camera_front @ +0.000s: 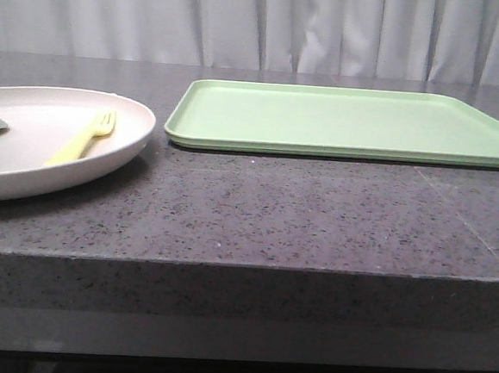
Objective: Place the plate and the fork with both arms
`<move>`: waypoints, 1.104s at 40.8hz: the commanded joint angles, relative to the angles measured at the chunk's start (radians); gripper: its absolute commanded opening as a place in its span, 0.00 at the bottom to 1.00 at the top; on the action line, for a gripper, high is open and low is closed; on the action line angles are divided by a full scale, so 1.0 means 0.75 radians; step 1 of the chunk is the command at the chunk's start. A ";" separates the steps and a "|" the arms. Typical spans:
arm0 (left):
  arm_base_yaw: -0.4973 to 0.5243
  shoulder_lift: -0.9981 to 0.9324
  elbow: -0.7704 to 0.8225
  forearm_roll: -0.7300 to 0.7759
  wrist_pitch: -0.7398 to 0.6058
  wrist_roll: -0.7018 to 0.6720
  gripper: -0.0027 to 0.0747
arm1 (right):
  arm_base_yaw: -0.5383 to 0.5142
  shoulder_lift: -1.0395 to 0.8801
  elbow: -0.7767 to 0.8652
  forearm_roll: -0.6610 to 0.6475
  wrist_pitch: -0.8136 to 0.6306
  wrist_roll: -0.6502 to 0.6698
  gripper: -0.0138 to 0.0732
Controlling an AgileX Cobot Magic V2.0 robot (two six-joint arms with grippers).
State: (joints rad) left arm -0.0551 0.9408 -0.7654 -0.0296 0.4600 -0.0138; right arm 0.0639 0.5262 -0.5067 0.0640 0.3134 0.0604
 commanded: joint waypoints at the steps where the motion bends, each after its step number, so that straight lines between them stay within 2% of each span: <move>1: -0.014 0.029 -0.052 -0.013 -0.067 -0.012 0.86 | -0.002 0.014 -0.049 0.003 -0.112 -0.002 0.81; 14: 0.093 0.225 -0.060 -0.027 -0.053 -0.124 0.79 | -0.002 0.014 -0.049 0.003 -0.106 -0.002 0.81; 35: 0.081 0.472 -0.060 -0.063 -0.040 -0.124 0.77 | -0.002 0.014 -0.049 0.003 -0.100 -0.002 0.81; 39: 0.081 0.473 -0.060 -0.063 -0.040 -0.124 0.72 | -0.002 0.014 -0.049 0.003 -0.100 -0.002 0.81; 45: 0.081 0.473 -0.060 -0.065 -0.040 -0.124 0.60 | -0.002 0.014 -0.049 0.003 -0.100 -0.002 0.81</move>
State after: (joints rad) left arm 0.0113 1.3183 -0.7799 -0.0664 0.4830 -0.0938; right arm 0.0639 0.5262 -0.5067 0.0640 0.3134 0.0604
